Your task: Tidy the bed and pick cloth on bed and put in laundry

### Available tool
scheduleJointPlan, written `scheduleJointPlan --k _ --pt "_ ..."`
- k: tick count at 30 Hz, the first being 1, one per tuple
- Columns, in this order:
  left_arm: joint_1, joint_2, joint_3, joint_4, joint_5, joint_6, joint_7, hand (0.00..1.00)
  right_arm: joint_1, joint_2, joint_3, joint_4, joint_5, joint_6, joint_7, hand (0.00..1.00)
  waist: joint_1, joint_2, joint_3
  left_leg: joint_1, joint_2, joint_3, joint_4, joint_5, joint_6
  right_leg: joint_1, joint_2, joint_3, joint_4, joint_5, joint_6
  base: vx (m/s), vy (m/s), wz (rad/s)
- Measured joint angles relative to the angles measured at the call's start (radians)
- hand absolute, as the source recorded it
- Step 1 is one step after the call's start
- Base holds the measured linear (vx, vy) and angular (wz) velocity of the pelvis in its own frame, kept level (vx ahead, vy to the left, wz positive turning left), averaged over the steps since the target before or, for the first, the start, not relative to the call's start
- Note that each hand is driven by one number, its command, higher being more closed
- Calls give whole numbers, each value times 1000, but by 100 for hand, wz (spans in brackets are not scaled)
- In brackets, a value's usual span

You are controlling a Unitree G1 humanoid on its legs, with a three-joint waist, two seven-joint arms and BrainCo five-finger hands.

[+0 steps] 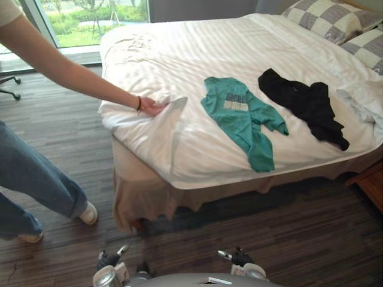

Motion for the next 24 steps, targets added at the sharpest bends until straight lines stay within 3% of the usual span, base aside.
scheduleJointPlan --k 3,7,9,12,17,19,24 --pt "-59 26 79 -130 -2 -7 22 0 0 -4 -5 -6 1 0 -12 0 4 9 4 -3 3 1 0 -3 1 -3 2 3 -5 3 4 0 0 -2" --pt "-147 226 116 -265 16 -21 44 0 3 -19 4 -10 18 0 -11 0 1 9 1 -4 5 8 0 -11 -2 -8 5 12 -14 5 4 0 0 -10" --pt "-182 307 117 -406 128 -35 95 0 12 -32 3 -11 17 -2 -11 0 12 11 -4 -16 2 22 1 -16 -1 -26 2 27 -17 7 4 25 3 -13" --pt "-224 360 117 -516 255 -42 135 0 23 -32 3 -15 17 -4 -10 0 11 11 -5 -21 -2 27 7 -16 -1 -26 0 29 -32 12 -3 90 -4 -6" --pt "-242 367 107 -730 407 -39 156 0 50 -35 -1 -50 17 -7 -9 0 13 20 -17 -20 13 27 7 -15 0 -22 17 29 -33 25 -23 89 -37 -2" --pt "-242 367 104 -769 464 -41 157 0 56 -47 -3 -50 16 -6 -5 0 13 36 -31 -17 25 28 8 -15 0 -25 27 32 -28 40 -43 69 -35 -5" --pt "-243 372 103 -784 505 -40 158 0 62 -51 -8 -53 14 -5 10 0 14 46 -42 -16 35 30 8 -15 0 -42 29 40 -1 43 -43 23 -20 -5"
